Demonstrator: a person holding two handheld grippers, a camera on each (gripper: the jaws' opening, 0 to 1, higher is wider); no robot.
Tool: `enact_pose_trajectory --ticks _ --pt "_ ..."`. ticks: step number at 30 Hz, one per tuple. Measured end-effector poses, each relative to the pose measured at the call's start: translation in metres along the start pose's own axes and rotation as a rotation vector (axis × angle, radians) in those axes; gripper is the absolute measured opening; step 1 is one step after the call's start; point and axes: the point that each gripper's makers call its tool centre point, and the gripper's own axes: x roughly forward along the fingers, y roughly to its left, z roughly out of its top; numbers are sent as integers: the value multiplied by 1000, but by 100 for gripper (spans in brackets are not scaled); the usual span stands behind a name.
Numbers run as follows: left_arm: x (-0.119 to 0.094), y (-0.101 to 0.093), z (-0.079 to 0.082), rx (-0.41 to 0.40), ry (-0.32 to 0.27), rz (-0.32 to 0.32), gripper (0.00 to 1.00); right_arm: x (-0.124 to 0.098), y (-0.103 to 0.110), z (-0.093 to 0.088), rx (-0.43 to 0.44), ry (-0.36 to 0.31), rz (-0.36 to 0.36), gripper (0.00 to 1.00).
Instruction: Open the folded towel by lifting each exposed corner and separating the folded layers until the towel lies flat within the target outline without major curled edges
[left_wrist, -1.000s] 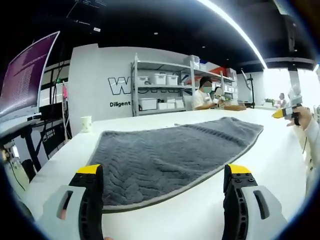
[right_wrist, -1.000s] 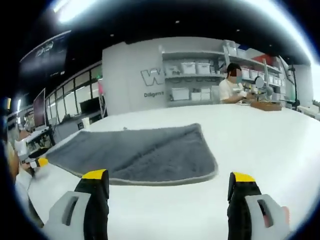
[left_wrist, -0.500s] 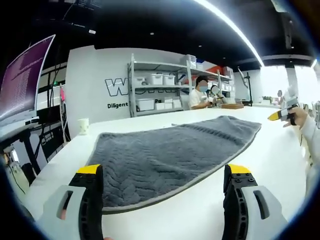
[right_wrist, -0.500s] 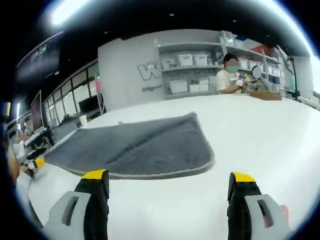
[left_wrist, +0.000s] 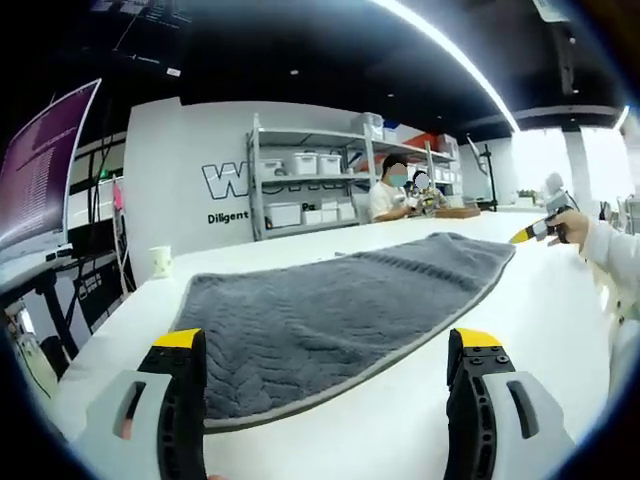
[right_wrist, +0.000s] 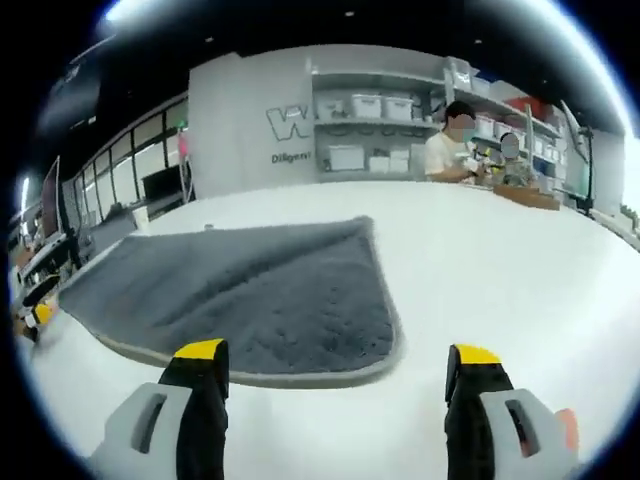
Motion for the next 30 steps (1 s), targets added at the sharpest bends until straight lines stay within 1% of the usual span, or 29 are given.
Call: enact_pose_trajectory --ticks 2,5,8,10,12,16,20,25,30 --pt "-1 -1 1 11 -6 0 99 0 0 -3 21 6 -2 85" --pt "-1 -1 2 18 -9 4 99 3 -3 -3 39 11 -20 77" --pt "-2 -2 2 19 -11 6 99 6 -19 9 39 -49 -84 67" --pt "-2 -2 2 21 -11 4 99 5 -28 10 33 -48 -113 59" --pt "-2 -3 3 22 -13 2 99 6 -34 9 35 -44 -129 53" --pt "-1 -4 3 29 -13 -2 99 6 -38 0 47 -30 -163 48" --pt "-2 -6 4 33 -16 -5 99 6 -40 -2 41 -32 -179 39" --pt "-2 -6 4 35 -17 -5 99 6 -39 -9 18 -8 -197 26" --pt "-2 -5 5 41 -20 -1 99 4 -43 -15 20 3 -211 20"
